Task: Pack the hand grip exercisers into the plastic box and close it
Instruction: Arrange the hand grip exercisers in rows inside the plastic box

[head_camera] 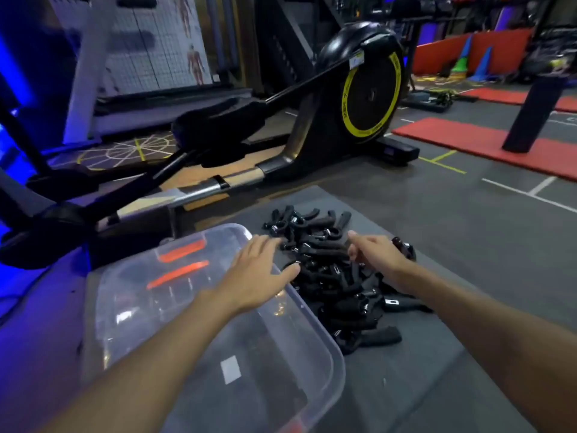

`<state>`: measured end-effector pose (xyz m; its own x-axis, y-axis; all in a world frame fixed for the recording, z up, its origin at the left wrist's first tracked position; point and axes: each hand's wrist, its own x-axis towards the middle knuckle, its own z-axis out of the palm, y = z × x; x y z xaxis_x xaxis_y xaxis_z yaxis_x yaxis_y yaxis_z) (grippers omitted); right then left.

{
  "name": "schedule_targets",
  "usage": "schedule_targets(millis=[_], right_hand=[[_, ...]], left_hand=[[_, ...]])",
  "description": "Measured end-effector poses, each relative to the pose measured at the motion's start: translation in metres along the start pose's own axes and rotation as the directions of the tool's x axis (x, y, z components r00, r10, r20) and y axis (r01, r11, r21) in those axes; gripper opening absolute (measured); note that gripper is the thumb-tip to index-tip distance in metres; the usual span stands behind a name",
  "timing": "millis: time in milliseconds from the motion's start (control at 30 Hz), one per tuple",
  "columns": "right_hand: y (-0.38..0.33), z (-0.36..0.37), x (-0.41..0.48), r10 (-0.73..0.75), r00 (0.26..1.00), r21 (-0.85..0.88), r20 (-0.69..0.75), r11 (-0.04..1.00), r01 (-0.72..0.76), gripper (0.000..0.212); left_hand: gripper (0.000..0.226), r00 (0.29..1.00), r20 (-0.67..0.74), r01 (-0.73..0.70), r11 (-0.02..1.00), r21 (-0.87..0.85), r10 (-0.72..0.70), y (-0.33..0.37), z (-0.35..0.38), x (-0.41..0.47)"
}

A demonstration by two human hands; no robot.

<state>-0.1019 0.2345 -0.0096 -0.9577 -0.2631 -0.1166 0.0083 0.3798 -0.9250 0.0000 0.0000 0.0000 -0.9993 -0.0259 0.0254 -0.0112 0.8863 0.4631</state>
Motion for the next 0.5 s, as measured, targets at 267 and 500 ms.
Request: schedule_targets(millis=[267,500], right_hand=[[0.063,0.024,0.077,0.018,0.997,-0.171,-0.076,0.985,-0.031,0.036],[0.089,0.035,0.109,0.015,0.987,-0.217,-0.159,0.975,-0.05,0.043]], left_hand=[[0.107,0.997,0.075,-0.025,0.963,0.27,0.004,-0.04,0.011,0.011],[0.108,0.999,0.027,-0.042,0.965,0.258,0.036,-0.042,0.012,0.011]])
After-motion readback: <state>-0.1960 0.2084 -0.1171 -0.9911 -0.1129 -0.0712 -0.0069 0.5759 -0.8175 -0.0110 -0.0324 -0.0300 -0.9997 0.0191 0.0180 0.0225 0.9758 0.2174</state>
